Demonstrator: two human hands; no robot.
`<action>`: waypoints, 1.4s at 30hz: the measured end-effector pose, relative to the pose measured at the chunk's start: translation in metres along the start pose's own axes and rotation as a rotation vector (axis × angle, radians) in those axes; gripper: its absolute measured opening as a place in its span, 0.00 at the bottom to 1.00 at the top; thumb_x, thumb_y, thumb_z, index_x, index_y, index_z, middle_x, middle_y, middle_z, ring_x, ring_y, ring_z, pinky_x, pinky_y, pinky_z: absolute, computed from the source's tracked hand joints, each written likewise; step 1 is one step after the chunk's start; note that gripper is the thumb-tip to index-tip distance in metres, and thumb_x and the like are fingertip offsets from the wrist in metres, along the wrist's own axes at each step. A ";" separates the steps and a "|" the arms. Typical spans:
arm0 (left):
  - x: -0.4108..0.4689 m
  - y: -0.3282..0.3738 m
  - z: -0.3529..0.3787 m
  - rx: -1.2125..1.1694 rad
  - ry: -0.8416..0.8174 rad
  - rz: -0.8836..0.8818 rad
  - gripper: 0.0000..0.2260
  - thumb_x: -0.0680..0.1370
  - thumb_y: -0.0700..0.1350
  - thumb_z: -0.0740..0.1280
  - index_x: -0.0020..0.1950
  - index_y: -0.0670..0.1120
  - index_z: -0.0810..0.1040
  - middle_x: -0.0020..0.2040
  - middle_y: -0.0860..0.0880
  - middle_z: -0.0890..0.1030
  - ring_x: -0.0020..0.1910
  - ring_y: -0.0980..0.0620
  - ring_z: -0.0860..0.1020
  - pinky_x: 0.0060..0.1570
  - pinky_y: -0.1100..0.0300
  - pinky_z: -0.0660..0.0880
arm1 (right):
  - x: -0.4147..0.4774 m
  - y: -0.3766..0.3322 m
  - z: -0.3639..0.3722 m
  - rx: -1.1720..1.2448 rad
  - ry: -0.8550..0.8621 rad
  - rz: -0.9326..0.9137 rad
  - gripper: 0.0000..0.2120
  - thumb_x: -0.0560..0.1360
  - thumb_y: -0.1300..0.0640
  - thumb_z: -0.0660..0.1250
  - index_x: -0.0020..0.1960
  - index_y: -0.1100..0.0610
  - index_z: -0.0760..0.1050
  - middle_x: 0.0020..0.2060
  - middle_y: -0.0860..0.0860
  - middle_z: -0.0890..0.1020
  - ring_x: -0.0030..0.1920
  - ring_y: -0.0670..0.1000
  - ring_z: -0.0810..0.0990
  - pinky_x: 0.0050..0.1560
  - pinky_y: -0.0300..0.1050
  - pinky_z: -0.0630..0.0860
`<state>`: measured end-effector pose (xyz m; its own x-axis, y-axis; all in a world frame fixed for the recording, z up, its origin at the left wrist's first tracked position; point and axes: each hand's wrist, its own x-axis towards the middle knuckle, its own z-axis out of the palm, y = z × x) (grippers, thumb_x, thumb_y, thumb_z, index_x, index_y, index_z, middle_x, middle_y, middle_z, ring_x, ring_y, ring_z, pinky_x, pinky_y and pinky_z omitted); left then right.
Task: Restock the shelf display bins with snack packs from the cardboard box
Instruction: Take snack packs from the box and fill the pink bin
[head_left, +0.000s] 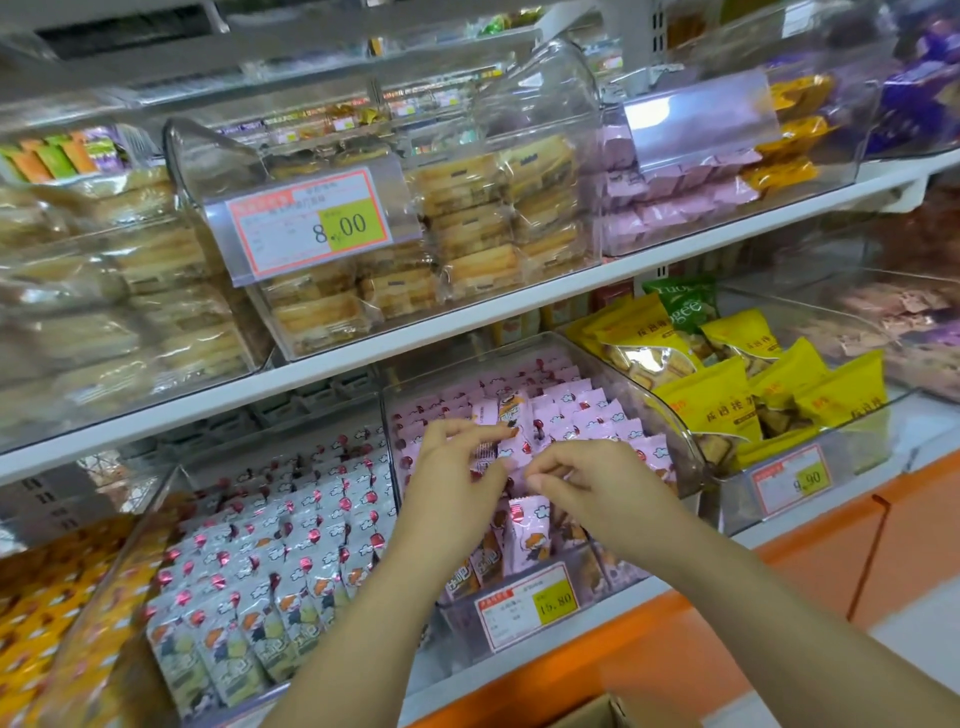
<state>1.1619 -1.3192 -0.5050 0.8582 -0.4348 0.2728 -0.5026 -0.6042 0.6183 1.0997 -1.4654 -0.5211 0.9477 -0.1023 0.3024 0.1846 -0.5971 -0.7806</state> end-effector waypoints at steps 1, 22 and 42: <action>-0.005 0.002 -0.003 -0.021 -0.021 0.009 0.10 0.79 0.50 0.65 0.59 0.58 0.77 0.58 0.58 0.69 0.54 0.59 0.75 0.51 0.72 0.67 | 0.001 0.000 0.001 0.008 -0.002 -0.003 0.05 0.77 0.57 0.66 0.49 0.53 0.81 0.36 0.40 0.79 0.40 0.38 0.78 0.41 0.27 0.71; -0.005 0.019 0.010 0.202 -0.150 -0.102 0.09 0.78 0.46 0.67 0.40 0.50 0.70 0.48 0.49 0.72 0.43 0.52 0.70 0.39 0.60 0.64 | 0.003 0.016 -0.011 -0.546 -0.205 0.113 0.13 0.77 0.58 0.63 0.59 0.49 0.79 0.55 0.52 0.81 0.50 0.54 0.79 0.50 0.45 0.76; -0.005 0.015 0.010 0.097 -0.284 -0.127 0.10 0.79 0.43 0.67 0.38 0.51 0.72 0.44 0.46 0.80 0.46 0.47 0.81 0.51 0.49 0.78 | -0.001 0.007 -0.012 -0.389 -0.197 0.045 0.18 0.74 0.61 0.64 0.63 0.49 0.76 0.60 0.46 0.77 0.55 0.46 0.75 0.55 0.40 0.71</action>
<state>1.1490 -1.3327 -0.5041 0.8584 -0.5123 -0.0270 -0.4126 -0.7206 0.5572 1.0969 -1.4794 -0.5206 0.9911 -0.0037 0.1331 0.0660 -0.8547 -0.5150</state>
